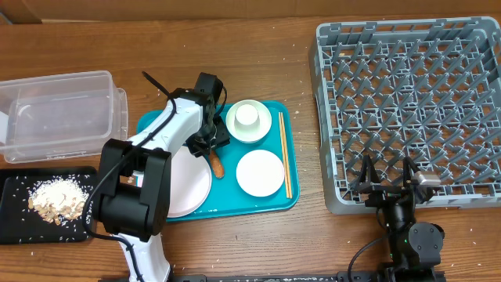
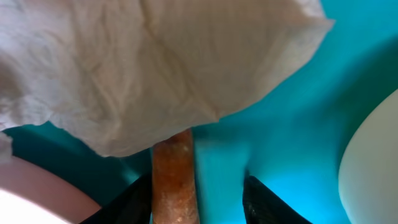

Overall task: Sort waste into correct bins and load items into the dishwasher
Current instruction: 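Carry the carrot with the left gripper onto the black tray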

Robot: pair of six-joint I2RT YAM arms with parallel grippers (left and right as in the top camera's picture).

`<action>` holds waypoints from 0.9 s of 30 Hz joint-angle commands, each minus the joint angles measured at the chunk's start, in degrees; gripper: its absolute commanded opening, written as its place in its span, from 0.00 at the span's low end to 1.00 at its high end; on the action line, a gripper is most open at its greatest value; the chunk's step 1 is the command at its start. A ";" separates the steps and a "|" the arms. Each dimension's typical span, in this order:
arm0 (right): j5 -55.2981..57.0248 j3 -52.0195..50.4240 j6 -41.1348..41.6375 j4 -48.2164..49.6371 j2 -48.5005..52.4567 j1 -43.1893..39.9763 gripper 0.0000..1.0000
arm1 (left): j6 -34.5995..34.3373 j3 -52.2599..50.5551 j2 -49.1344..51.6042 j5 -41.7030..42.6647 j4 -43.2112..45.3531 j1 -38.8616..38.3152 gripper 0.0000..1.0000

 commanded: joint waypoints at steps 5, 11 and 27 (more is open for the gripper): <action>0.48 -0.59 -0.20 0.15 -0.68 -0.13 1.00 | -0.28 0.11 1.42 1.60 0.81 -0.11 0.23; 0.48 -0.59 -0.20 0.15 -0.68 -0.13 1.00 | 0.17 3.28 1.18 1.68 -2.43 -0.11 0.06; 0.48 -0.59 -0.20 0.15 -0.68 -0.13 1.00 | 1.18 29.27 -1.49 -3.93 -31.82 5.38 0.04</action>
